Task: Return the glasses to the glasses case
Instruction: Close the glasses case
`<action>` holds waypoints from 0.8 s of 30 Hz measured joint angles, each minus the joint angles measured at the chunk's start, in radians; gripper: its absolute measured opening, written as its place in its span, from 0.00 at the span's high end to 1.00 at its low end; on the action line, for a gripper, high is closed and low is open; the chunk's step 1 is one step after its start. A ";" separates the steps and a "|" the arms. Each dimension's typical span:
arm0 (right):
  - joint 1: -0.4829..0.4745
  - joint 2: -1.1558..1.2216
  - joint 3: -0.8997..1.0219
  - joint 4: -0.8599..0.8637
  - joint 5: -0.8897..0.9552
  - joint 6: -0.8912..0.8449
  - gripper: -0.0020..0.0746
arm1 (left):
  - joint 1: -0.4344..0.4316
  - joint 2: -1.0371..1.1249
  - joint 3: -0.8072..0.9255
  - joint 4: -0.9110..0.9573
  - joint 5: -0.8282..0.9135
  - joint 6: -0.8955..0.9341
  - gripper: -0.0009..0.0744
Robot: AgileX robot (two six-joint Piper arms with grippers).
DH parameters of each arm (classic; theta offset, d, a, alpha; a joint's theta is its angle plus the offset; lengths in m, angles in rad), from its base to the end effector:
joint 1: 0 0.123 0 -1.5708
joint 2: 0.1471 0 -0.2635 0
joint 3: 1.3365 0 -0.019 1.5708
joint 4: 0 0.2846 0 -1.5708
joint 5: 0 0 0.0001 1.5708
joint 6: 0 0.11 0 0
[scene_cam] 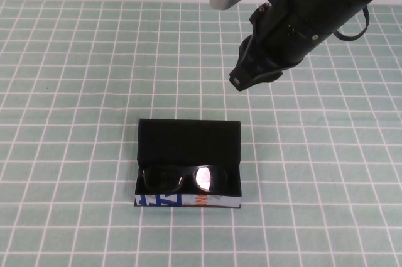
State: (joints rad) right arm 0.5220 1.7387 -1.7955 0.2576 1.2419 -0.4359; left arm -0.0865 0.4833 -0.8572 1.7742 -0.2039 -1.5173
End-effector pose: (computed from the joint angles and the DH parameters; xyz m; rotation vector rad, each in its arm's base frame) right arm 0.3422 0.2275 0.3386 -1.1956 2.3733 0.3797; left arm 0.1297 -0.0330 0.4659 0.3726 1.0989 0.0396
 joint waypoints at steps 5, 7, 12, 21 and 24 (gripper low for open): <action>0.000 0.000 0.000 0.011 0.004 0.000 0.99 | 0.000 0.000 0.118 -0.013 0.310 0.255 0.99; 0.000 0.000 0.000 0.014 0.004 0.000 0.99 | 0.000 0.000 0.164 -0.058 0.429 0.314 0.99; 0.000 0.000 0.000 0.015 0.004 0.000 0.99 | 0.000 0.002 0.228 -0.573 0.737 0.705 0.99; 0.000 0.000 0.000 0.033 -0.005 0.000 0.99 | -0.047 0.070 0.244 -1.637 1.108 1.586 0.99; 0.000 0.000 0.000 0.040 -0.018 0.000 0.99 | -0.082 0.107 0.251 -1.956 1.151 1.763 0.99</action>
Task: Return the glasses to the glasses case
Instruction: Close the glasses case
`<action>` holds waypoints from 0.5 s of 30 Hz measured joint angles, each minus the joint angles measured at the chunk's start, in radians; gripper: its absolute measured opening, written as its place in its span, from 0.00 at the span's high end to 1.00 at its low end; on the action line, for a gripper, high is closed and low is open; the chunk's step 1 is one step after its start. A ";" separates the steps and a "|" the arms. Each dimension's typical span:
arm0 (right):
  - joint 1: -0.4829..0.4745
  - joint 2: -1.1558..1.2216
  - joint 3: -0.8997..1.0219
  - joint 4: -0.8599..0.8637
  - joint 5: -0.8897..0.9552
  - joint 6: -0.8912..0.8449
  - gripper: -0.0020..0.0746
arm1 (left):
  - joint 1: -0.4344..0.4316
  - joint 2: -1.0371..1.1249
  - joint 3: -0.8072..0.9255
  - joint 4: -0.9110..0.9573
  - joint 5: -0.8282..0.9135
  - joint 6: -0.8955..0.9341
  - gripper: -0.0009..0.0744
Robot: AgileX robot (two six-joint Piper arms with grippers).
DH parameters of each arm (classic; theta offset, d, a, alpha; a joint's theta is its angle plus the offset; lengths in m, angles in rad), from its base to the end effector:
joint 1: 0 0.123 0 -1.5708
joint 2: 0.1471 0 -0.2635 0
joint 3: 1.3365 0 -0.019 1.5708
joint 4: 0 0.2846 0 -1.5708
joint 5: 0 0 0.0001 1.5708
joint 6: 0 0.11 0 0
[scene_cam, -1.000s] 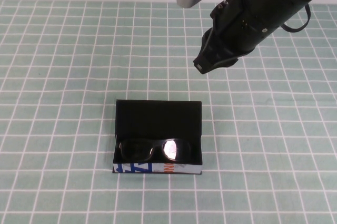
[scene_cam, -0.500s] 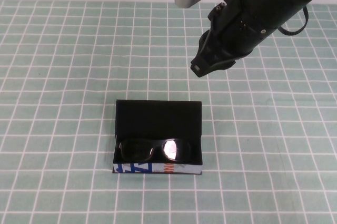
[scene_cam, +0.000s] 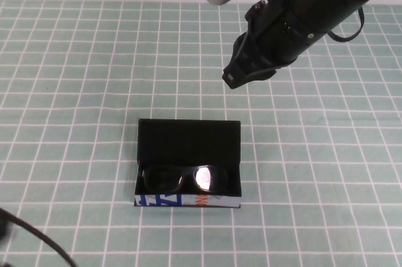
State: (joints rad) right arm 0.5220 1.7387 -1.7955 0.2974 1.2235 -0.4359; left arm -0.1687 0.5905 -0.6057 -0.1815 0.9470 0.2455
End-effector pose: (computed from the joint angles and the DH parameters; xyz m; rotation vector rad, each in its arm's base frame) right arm 0.3418 0.2316 0.3406 -1.1771 2.3564 0.4327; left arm 0.1540 -0.0426 0.2673 0.4352 2.3646 -0.1909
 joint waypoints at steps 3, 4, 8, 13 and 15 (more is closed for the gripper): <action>0.000 0.010 0.000 0.002 -0.004 0.000 0.99 | -0.035 0.042 0.017 -0.223 -0.012 0.162 0.99; 0.000 0.018 0.000 0.005 -0.004 0.000 0.99 | -0.044 0.055 0.021 -0.264 -0.025 0.197 0.99; 0.000 0.066 0.000 0.012 0.012 0.000 0.99 | -0.051 0.100 0.023 -0.318 -0.164 0.246 0.99; 0.000 0.121 0.000 0.013 0.004 0.000 0.99 | -0.051 0.140 0.023 -0.453 -0.372 0.258 0.99; 0.000 0.135 0.000 0.022 -0.019 0.000 0.99 | -0.051 0.167 0.023 -0.499 -0.373 0.284 0.99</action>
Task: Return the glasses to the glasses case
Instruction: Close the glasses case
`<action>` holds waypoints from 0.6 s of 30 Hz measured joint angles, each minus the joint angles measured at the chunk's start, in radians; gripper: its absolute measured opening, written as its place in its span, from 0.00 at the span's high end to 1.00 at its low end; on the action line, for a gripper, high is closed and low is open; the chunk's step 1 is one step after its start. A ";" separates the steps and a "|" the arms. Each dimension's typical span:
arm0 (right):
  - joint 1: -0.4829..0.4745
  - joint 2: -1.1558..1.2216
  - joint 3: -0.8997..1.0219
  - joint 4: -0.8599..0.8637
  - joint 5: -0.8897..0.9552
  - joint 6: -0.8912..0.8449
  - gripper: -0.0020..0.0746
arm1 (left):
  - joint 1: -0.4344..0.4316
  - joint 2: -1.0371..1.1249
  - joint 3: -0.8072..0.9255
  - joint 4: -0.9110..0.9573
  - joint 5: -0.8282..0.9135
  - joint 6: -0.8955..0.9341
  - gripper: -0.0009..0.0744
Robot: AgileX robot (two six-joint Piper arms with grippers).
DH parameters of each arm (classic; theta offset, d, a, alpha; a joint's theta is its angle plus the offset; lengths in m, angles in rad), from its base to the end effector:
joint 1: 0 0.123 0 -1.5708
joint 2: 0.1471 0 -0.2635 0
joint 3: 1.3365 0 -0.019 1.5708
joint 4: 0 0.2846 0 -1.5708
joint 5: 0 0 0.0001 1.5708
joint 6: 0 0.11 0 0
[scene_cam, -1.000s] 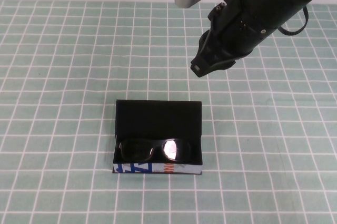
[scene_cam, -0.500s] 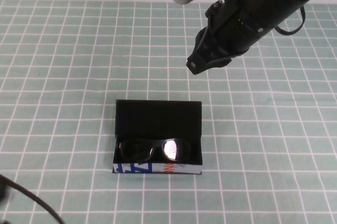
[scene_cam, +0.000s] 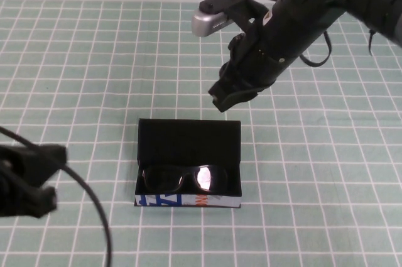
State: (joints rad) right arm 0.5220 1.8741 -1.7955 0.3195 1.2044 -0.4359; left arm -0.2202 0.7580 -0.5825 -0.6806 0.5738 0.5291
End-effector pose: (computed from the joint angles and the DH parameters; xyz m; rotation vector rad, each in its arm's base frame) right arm 0.3647 0.2470 0.2845 -1.1940 2.4732 0.4650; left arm 0.1970 -0.0827 0.2696 0.3693 2.1024 -0.5403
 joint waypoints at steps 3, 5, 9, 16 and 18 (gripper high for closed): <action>0.000 0.018 0.000 0.066 -0.017 -0.026 0.99 | -0.001 0.068 0.000 -0.024 0.064 0.070 0.99; 0.000 0.038 0.000 0.155 -0.003 -0.101 0.99 | -0.001 0.119 0.000 -0.024 0.079 0.097 0.99; 0.015 0.100 0.000 0.301 0.017 -0.191 0.99 | -0.002 0.185 0.000 -0.037 -0.006 0.110 0.99; 0.092 0.198 0.000 0.314 0.011 -0.247 0.99 | -0.002 0.187 0.000 -0.047 -0.149 0.110 0.99; 0.117 0.213 0.000 0.318 -0.012 -0.249 0.99 | -0.002 0.187 0.000 -0.043 -0.153 0.110 0.99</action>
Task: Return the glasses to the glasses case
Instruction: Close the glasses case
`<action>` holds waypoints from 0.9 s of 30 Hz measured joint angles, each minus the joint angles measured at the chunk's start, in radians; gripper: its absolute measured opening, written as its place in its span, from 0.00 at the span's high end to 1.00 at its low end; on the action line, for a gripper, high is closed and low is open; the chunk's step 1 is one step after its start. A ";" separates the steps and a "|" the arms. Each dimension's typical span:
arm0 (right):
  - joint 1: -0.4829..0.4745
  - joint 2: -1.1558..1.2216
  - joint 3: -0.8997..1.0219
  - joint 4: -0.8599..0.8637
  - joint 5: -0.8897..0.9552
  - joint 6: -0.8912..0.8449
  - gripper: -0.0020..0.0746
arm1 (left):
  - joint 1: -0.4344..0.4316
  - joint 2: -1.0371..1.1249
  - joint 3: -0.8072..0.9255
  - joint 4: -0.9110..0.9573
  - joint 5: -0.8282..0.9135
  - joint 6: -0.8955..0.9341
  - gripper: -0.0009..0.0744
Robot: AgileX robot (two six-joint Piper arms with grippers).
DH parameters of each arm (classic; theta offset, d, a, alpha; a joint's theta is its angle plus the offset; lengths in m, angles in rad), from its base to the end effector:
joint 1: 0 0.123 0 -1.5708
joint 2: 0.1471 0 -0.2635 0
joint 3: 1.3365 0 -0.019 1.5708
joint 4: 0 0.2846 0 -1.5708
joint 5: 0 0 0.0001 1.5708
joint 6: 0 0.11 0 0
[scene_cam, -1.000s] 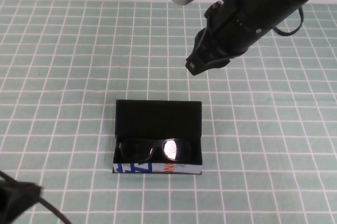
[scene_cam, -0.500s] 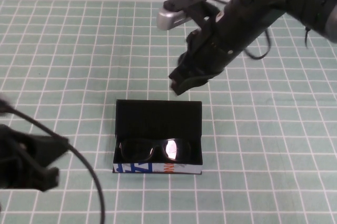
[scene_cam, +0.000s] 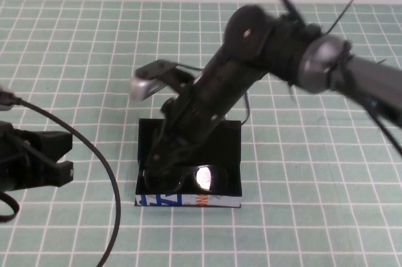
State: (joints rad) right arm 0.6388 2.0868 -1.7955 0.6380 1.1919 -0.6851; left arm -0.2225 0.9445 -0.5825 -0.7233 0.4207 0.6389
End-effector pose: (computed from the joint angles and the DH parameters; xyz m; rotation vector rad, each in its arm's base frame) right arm 0.3393 0.3278 0.2029 -1.5176 2.3836 0.8873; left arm 0.2324 -0.0831 0.2382 0.3560 2.1487 -0.4465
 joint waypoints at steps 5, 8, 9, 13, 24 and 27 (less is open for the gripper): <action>0.036 0.033 0.000 0.011 -0.061 -0.002 0.99 | 0.000 0.000 0.000 0.009 0.002 0.000 0.99; 0.036 0.053 0.000 0.013 -0.076 -0.002 0.99 | 0.000 0.000 0.000 0.009 0.002 0.000 0.99; 0.036 0.060 0.000 0.013 -0.085 -0.002 0.99 | 0.000 0.000 0.000 0.009 0.002 0.000 0.99; 0.036 0.091 0.000 0.015 -0.138 -0.002 0.99 | 0.000 0.000 0.000 0.009 0.012 0.000 0.99; 0.036 0.113 0.000 -0.009 -0.242 0.034 0.99 | 0.000 0.000 0.000 0.010 0.047 0.000 0.99; 0.036 0.113 0.000 -0.011 -0.244 0.038 0.99 | 0.000 0.000 0.000 0.010 0.047 0.000 0.99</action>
State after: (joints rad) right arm 0.6746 2.1994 -1.7955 0.6266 0.9476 -0.6467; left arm -0.2225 0.9445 -0.5825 -0.7129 0.4674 0.6389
